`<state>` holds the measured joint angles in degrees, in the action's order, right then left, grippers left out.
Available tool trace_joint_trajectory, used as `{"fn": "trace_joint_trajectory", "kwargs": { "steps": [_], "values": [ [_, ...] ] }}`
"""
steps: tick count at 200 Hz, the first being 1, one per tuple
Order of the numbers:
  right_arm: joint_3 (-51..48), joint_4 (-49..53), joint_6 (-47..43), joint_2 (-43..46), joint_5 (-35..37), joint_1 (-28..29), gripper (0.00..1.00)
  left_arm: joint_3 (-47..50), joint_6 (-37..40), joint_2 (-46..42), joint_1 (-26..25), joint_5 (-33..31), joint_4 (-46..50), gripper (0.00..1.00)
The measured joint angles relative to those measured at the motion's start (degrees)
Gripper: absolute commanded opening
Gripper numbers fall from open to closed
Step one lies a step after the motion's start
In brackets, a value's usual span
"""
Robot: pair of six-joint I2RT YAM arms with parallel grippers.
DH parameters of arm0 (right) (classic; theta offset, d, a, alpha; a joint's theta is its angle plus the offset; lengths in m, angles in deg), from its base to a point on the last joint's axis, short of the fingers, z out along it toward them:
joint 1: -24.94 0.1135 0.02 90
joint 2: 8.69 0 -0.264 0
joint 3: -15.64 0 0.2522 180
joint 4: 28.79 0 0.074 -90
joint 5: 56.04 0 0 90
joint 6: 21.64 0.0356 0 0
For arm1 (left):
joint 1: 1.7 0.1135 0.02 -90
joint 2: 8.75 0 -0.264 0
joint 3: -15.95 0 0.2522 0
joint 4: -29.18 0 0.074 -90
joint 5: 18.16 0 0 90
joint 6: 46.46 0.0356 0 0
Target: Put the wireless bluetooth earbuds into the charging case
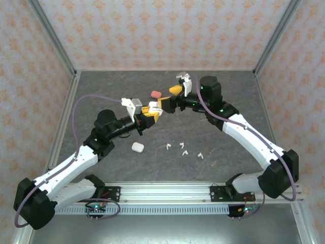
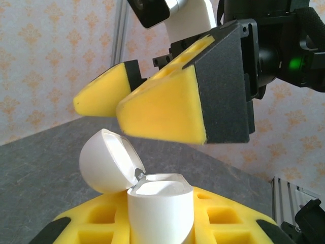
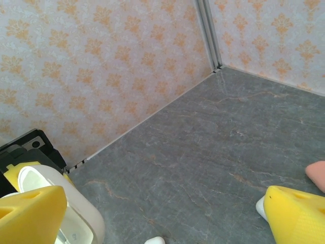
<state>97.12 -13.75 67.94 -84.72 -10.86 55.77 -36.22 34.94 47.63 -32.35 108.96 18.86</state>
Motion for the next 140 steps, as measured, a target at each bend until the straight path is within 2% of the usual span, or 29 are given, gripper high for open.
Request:
{"fn": "trace_joint_trajectory", "kwargs": {
  "steps": [45,75,109,140],
  "values": [
    [0.0,2.9,0.2,5.7,2.0,-1.0,0.99,0.6,1.0,-1.4,0.0,-1.4,0.2,0.00],
    [0.0,8.4,0.5,5.6,5.4,-1.0,0.97,2.0,1.4,-4.1,0.0,-2.1,0.2,0.00],
    [-0.8,14.5,3.1,0.9,10.6,-1.0,0.80,2.7,2.5,-7.4,0.0,-3.4,0.4,0.00],
    [-2.6,18.6,5.9,-6.8,11.0,-0.7,0.69,2.7,3.1,-9.2,0.0,-3.7,0.7,0.00]
  ]
}}
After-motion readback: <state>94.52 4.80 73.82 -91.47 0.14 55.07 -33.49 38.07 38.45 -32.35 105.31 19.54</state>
